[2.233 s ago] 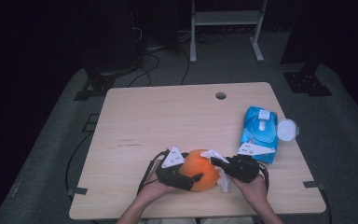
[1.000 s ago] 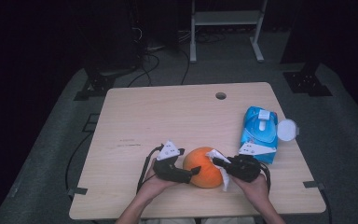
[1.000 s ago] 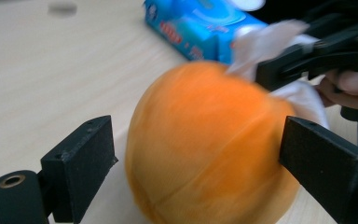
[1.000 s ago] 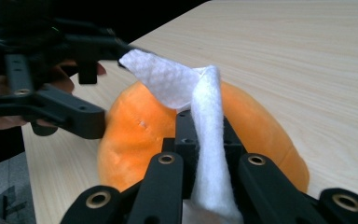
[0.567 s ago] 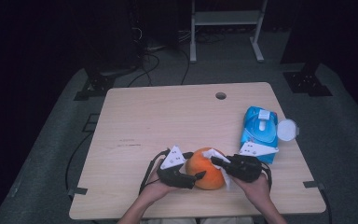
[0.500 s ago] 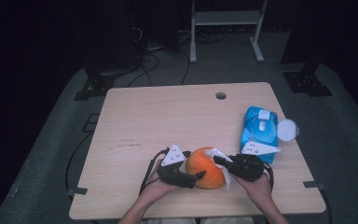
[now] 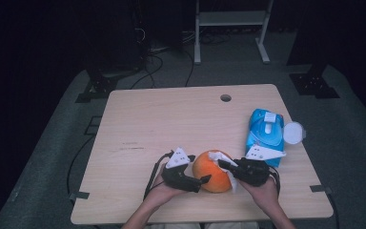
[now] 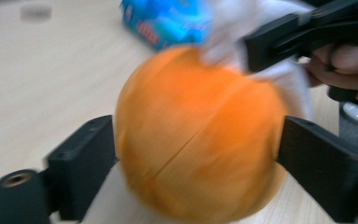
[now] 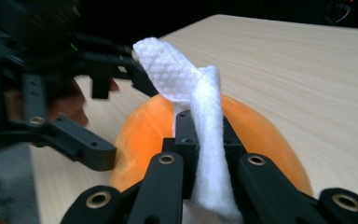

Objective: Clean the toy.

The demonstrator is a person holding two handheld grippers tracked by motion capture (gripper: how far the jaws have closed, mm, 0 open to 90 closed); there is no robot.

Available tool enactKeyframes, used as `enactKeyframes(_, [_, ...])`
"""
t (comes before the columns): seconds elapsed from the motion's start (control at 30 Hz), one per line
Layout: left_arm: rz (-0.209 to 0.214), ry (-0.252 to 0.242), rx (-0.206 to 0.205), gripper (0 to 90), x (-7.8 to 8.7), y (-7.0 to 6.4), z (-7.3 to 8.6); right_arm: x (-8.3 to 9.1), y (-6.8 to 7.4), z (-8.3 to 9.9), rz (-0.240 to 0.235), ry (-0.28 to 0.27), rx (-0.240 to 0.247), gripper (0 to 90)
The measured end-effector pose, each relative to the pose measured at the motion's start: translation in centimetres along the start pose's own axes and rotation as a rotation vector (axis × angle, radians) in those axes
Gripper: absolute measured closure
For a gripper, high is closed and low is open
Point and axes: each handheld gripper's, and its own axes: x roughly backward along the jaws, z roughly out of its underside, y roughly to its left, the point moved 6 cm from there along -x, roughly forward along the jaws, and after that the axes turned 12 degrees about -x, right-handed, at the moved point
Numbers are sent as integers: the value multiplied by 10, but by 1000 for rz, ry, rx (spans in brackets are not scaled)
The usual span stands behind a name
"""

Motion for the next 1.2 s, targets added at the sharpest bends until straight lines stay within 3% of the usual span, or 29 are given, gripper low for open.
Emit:
enactKeyframes(0.07, [26, 8, -2, 170, -3, -2, 3, -1, 4, -1, 1, 10, 22, 829])
enactKeyframes(0.17, [-14, 12, -126, 269, -2, -9, -2, -6, 18, -1, -42, 19, 37, 829])
enactKeyframes(0.27, [-20, -2, -220, 304, 1, -19, -7, -6, 28, -4, -74, 17, 53, 829])
enactKeyframes(0.3, [-16, -7, -223, 304, 2, -20, -8, -5, 27, -6, -58, 13, 71, 829])
enactKeyframes(0.37, [0, -34, -193, 270, 3, -19, -11, 0, 21, -10, -17, 5, 80, 829])
enactKeyframes(0.4, [3, -48, -159, 235, 3, -17, -11, 2, 18, -10, 0, 2, 79, 829])
enactKeyframes(0.47, [21, -32, -28, 148, -1, -10, -9, 5, 11, -8, 25, 7, 71, 830])
enactKeyframes(0.53, [48, -14, 38, 129, -7, -7, -4, 6, 9, -6, 6, 5, 42, 831])
enactKeyframes(0.57, [67, -19, 37, 146, -8, -8, -2, 5, 12, -6, 3, 13, 53, 831])
enactKeyframes(0.63, [47, -19, -26, 232, -8, -11, -3, 1, 23, -6, -17, 32, 82, 830])
enactKeyframes(0.67, [34, -13, -91, 264, -6, -15, -5, -1, 27, -5, -19, 38, 99, 830])
enactKeyframes(0.73, [30, -18, -180, 313, -5, -23, -7, -5, 35, -6, -56, 38, 118, 830])
enactKeyframes(0.8, [20, -14, -252, 323, -5, -29, -9, -6, 41, -8, -50, 41, 147, 830])
enactKeyframes(0.87, [25, -21, -250, 314, -4, -29, -9, -3, 38, -13, -16, 24, 156, 830])
enactKeyframes(0.93, [40, -29, -205, 272, -4, -27, -8, 3, 26, -17, 22, 7, 130, 829])
enactKeyframes(1.0, [73, -48, -112, 184, -6, -24, -10, 8, 18, -14, 31, 4, 96, 830])
enactKeyframes(1.07, [100, -66, -23, 166, -7, -22, -12, 7, 21, -10, 3, 17, 79, 831])
enactKeyframes(1.1, [93, -59, -26, 171, -7, -23, -13, 5, 27, -8, -12, 33, 88, 832])
enactKeyframes(1.17, [51, -58, -133, 254, -6, -29, -14, -3, 41, -5, -49, 66, 126, 831])
enactKeyframes(1.2, [47, -54, -165, 278, -6, -32, -14, -9, 48, -4, -57, 83, 156, 831])
